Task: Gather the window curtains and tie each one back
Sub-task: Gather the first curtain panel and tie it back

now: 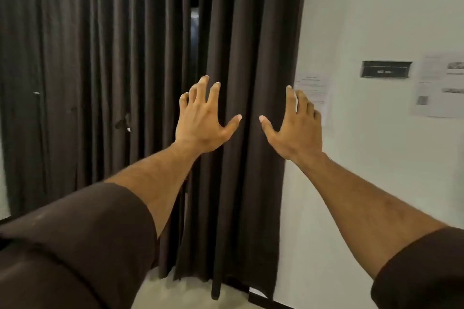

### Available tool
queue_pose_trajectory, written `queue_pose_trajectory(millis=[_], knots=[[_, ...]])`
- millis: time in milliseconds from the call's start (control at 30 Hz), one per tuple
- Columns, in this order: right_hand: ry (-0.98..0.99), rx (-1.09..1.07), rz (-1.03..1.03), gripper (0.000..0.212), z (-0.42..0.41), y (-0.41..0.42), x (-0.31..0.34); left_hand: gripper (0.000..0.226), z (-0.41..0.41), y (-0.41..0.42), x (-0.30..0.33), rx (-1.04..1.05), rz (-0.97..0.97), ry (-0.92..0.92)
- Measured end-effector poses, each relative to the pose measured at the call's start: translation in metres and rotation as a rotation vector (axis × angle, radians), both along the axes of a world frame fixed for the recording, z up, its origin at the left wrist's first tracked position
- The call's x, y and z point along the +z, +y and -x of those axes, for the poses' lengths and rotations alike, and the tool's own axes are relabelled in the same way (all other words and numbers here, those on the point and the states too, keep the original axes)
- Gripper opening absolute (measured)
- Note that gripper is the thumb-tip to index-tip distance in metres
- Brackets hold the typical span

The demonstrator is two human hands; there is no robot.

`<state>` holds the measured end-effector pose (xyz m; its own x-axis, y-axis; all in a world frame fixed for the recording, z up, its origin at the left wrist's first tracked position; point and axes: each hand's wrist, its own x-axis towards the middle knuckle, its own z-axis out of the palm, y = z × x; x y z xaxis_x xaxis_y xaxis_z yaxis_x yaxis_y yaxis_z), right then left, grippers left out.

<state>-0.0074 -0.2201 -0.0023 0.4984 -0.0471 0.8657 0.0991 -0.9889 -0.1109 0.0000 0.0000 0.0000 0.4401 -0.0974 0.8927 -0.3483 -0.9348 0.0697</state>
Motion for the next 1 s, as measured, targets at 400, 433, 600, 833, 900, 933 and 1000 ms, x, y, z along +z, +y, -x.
queue_pose_trajectory(millis=[400,433,600,833,900,933,1000], knots=[[0.085,0.403,-0.014,0.072,-0.19,0.286,-0.022,0.044,-0.118,0.282,-0.052,0.124,0.114,0.091],[0.097,0.427,-0.024,0.069,-0.207,0.312,-0.025,0.04,-0.128,0.304,-0.056,0.137,0.136,0.115],[0.187,0.57,-0.11,0.058,-0.281,0.428,-0.046,0.028,-0.179,0.399,-0.081,0.194,0.284,0.175],[0.292,0.751,-0.143,0.048,-0.392,0.56,-0.1,0.026,-0.26,0.516,-0.16,0.3,0.408,0.274],[0.32,0.806,-0.119,0.048,-0.43,0.596,-0.119,0.026,-0.29,0.547,-0.179,0.342,0.441,0.299],[0.332,0.831,-0.104,0.048,-0.45,0.616,-0.127,0.026,-0.307,0.564,-0.186,0.371,0.45,0.317],[0.366,0.877,-0.074,0.048,-0.489,0.655,-0.137,0.027,-0.341,0.597,-0.193,0.433,0.469,0.342]])
